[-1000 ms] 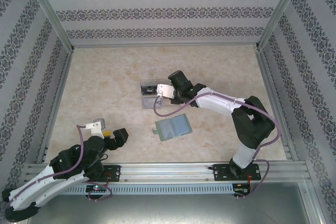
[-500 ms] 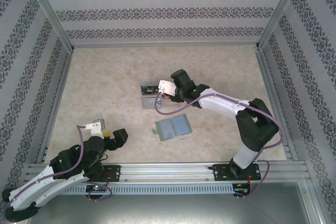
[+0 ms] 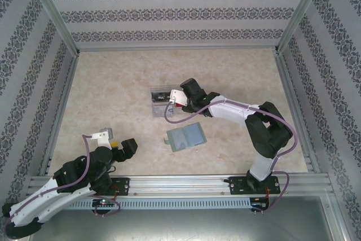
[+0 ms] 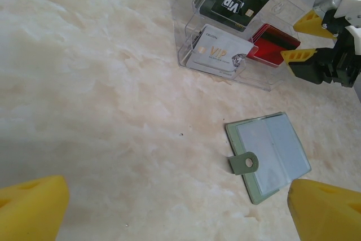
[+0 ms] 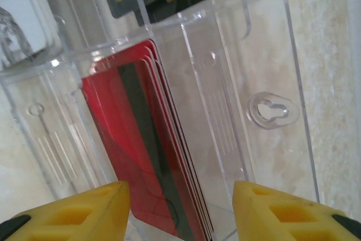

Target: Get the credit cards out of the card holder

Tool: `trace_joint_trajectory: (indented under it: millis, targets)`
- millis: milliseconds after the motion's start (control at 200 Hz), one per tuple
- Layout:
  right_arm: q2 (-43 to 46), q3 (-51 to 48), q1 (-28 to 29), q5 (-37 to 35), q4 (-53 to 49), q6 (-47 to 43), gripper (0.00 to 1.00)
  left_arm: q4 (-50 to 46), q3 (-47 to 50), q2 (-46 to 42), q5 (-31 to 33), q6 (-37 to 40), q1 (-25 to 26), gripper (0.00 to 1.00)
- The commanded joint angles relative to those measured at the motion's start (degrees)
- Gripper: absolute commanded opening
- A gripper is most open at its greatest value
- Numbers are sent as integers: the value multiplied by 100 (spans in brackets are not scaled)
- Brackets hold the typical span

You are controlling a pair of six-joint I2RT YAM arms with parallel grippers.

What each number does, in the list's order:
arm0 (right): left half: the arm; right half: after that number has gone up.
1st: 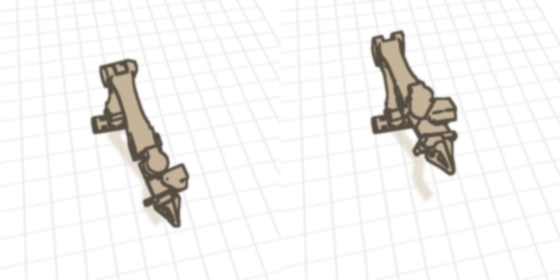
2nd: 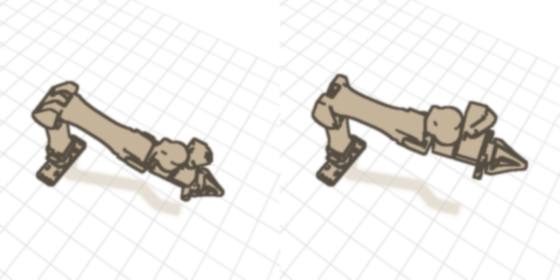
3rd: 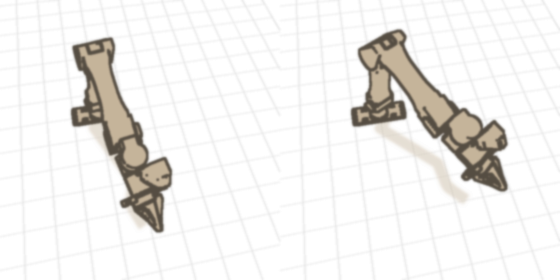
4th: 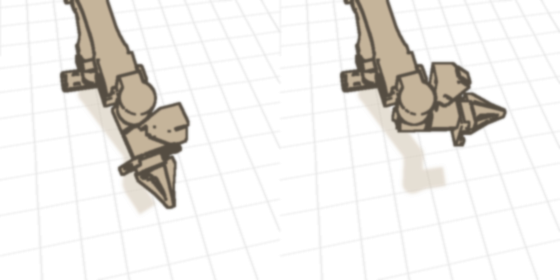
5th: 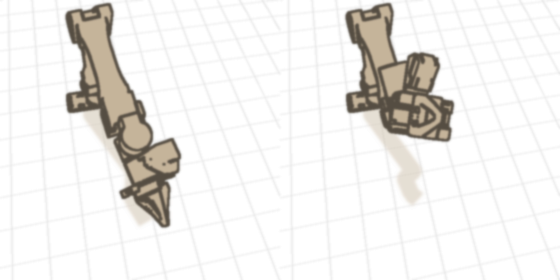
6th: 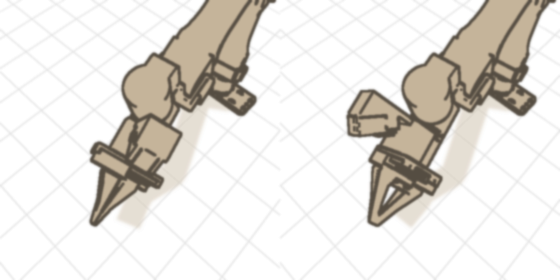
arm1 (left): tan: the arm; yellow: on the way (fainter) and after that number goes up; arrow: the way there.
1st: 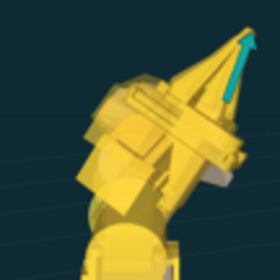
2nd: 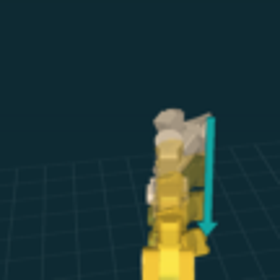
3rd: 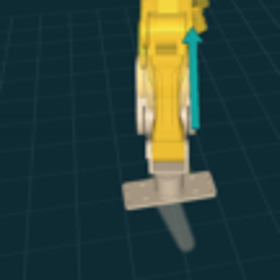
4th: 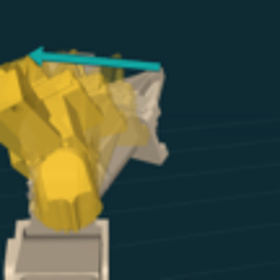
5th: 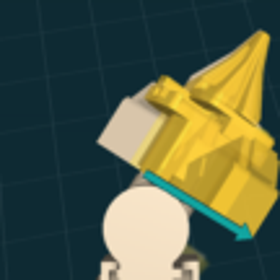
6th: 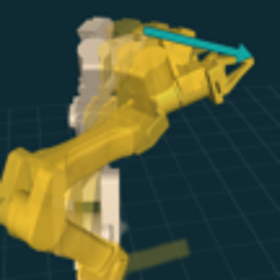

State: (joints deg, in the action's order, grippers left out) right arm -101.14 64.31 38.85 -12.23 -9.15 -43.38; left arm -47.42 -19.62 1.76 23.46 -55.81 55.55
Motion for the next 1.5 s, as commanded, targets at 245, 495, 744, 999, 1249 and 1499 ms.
trace_joint_trajectory:
  millis: [245,495,744,999,1249,1499]
  targets:
    - [-1,188,-39,-308,286,274,52,-157,-96,-71,90,19,61,100]
    - [657,-291,-47,-251,569,949,56,-105,-76,-70,66,52,61,100]
    - [2126,-1066,-45,-350,969,2815,67,94,-25,53,-33,115,61,99]
    - [3963,-2498,-309,-622,1334,4657,98,449,-283,787,23,224,61,100]
    - [5324,-3744,-851,-1214,1879,5100,98,1295,-896,2957,283,402,61,100]
    - [5664,-4164,-1194,-1437,1936,5133,98,530,-2469,5293,1889,301,6,100]
